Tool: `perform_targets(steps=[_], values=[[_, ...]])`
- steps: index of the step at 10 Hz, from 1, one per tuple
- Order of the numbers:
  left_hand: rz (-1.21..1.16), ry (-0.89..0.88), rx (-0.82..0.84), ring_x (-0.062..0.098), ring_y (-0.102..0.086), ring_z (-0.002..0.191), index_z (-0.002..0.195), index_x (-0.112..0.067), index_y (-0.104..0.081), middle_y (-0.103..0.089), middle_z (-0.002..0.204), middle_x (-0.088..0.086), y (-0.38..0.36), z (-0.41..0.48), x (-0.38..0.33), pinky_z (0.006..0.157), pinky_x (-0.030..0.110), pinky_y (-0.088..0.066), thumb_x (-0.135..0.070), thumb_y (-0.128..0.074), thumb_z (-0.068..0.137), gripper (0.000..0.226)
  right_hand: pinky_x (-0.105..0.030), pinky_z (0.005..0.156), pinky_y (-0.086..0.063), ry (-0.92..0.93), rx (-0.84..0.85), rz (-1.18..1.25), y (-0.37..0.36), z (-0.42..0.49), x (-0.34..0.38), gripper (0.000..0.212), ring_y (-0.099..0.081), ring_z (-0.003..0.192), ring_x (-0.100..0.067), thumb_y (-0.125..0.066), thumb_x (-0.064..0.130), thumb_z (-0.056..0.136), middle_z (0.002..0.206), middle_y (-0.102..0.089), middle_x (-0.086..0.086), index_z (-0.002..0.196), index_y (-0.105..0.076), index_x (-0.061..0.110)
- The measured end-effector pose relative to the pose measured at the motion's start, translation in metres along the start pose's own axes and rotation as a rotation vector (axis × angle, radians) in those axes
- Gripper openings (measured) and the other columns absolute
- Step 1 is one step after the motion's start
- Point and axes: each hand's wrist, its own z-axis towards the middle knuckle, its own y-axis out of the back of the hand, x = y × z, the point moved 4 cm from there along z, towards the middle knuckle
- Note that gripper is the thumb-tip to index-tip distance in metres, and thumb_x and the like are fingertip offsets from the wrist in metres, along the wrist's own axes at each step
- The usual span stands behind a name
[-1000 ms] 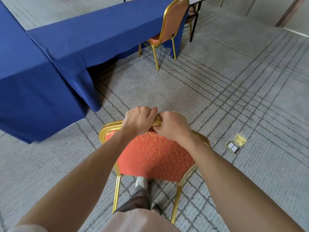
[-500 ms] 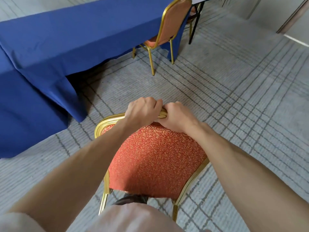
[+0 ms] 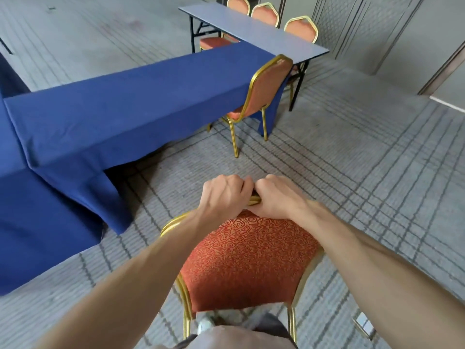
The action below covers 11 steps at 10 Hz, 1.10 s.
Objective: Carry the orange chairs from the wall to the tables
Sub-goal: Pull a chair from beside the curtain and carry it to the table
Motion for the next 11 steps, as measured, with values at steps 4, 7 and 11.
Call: perform_targets(steps=[4, 7, 11], values=[[-0.022, 0.257, 0.034, 0.022, -0.052, 0.058, 0.064, -0.013, -0.056, -0.057, 0.059, 0.001, -0.073, 0.117, -0.008, 0.053, 0.032, -0.033, -0.045, -0.037, 0.096, 0.049, -0.034, 0.075, -0.051, 0.1, 0.019, -0.023, -0.009, 0.072, -0.11, 0.027, -0.064, 0.087, -0.031, -0.058, 0.04, 0.091, 0.091, -0.067, -0.007, 0.1, -0.066, 0.016], [0.0, 0.335, 0.081, 0.021, -0.049, 0.062, 0.066, -0.014, -0.057, -0.051, 0.058, -0.002, -0.109, 0.22, -0.009, 0.058, 0.033, -0.033, -0.048, -0.037, 0.1, 0.052, -0.035, 0.074, -0.051, 0.202, 0.052, 0.092, 0.007, 0.149, -0.205, 0.027, -0.064, 0.088, -0.029, -0.059, 0.041, 0.089, 0.094, -0.067, -0.005, 0.104, -0.065, 0.02], [-0.015, 0.401, 0.016, 0.02, -0.05, 0.061, 0.063, -0.016, -0.055, -0.054, 0.057, -0.002, -0.1, 0.319, 0.026, 0.056, 0.035, -0.031, -0.047, -0.038, 0.1, 0.051, -0.024, 0.045, -0.032, 0.134, -0.537, 0.129, 0.036, 0.246, -0.243, 0.03, -0.064, 0.049, -0.024, -0.064, 0.048, 0.086, 0.054, -0.065, -0.001, 0.073, -0.069, 0.021]])
